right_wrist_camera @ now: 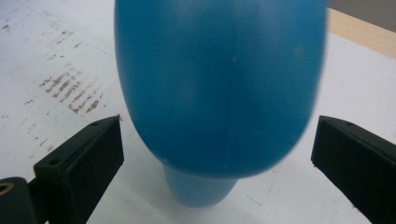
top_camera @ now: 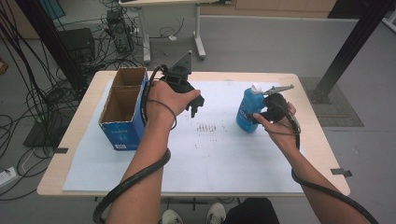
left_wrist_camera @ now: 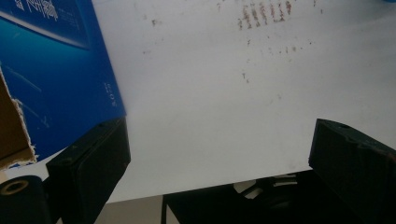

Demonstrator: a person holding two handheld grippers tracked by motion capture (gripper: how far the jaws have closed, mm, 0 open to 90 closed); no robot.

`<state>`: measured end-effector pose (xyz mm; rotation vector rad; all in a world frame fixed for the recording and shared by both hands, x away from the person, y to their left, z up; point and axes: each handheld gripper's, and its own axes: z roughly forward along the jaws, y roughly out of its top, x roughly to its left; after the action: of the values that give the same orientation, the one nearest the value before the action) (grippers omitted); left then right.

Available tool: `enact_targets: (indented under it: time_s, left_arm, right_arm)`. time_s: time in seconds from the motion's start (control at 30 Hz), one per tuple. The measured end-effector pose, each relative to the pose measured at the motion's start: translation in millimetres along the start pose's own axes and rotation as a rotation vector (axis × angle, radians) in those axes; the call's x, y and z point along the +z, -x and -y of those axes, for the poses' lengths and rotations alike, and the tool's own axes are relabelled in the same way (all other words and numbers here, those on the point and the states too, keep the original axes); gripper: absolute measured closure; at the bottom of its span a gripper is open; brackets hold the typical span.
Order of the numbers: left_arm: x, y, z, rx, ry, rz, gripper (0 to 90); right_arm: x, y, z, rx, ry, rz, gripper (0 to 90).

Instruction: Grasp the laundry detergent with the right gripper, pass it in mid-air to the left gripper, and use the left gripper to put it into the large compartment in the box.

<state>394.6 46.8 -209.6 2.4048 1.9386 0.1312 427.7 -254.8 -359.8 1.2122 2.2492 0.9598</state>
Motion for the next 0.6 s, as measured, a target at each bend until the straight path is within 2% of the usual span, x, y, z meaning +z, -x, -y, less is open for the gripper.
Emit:
enact_targets:
  time_s: [0.43, 0.6]
  left_arm:
    - [5.7, -1.6, -1.7, -0.004, -0.013, 0.001, 5.8]
    - [6.0, 0.0, -2.6, 0.000, -0.015, 0.001, 5.8]
  right_arm:
    - [11.8, 1.1, 11.6, 0.012, 0.061, 0.009, 1.8]
    - [13.4, -0.5, 11.4, 0.011, 0.066, 0.007, 1.8]
